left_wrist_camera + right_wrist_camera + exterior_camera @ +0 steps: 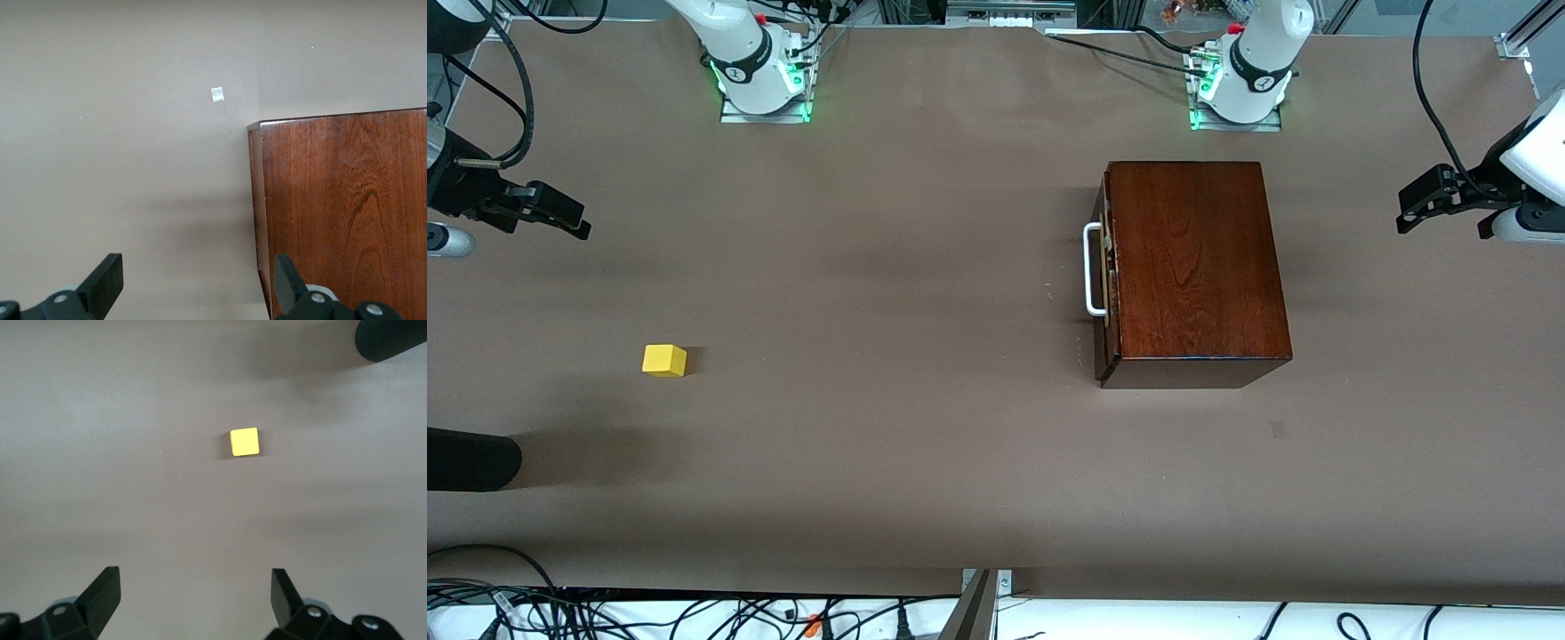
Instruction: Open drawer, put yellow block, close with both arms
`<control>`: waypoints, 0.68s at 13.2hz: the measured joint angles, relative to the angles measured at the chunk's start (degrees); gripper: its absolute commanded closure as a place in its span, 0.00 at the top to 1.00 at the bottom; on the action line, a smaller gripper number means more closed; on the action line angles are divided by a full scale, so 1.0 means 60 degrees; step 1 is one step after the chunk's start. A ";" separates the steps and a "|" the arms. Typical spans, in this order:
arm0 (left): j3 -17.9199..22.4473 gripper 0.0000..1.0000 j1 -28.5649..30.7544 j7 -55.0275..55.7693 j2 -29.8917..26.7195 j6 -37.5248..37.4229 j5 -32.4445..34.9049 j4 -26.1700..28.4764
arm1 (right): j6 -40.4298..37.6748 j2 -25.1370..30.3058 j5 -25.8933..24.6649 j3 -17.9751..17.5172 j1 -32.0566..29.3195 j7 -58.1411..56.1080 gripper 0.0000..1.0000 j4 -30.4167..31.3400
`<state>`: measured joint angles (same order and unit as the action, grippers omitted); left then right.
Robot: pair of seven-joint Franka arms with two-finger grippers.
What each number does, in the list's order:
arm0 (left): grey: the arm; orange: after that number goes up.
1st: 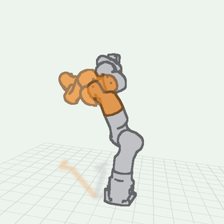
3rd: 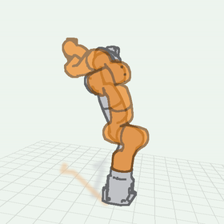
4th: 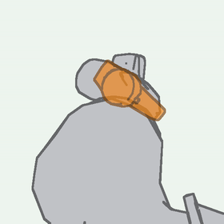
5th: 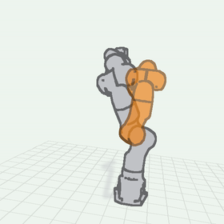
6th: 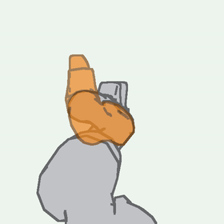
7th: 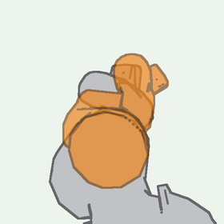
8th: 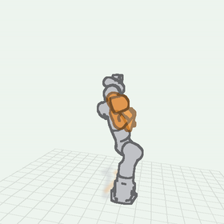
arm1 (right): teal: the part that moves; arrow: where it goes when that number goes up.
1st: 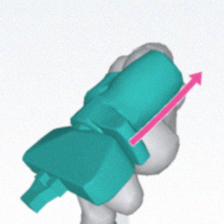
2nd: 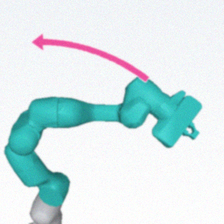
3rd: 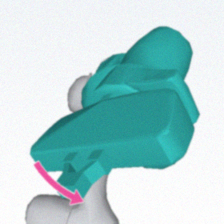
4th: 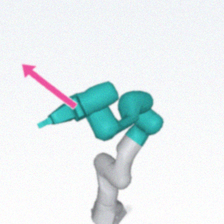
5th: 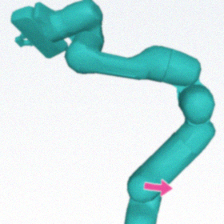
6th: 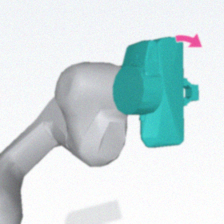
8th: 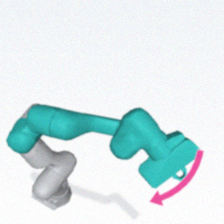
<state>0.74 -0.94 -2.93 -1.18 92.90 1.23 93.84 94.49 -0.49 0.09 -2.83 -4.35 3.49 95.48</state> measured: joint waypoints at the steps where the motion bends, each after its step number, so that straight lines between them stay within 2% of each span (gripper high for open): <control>1: 0.0000 1.00 0.0000 0.0000 0.0000 0.0000 0.0000 0.0000 | 0.0000 0.0000 0.0000 0.0000 0.0000 0.0000 1.00 0.0000; 9: -0.0014 1.00 -0.0006 0.0000 0.0000 -0.0104 0.0000 -0.0008 | 0.0000 0.0000 0.0000 -0.0002 0.0000 0.0000 1.00 0.0000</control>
<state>0.66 -0.97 -2.93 -1.18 92.28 1.23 93.80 94.49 -0.49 0.09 -2.85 -4.35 3.49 95.48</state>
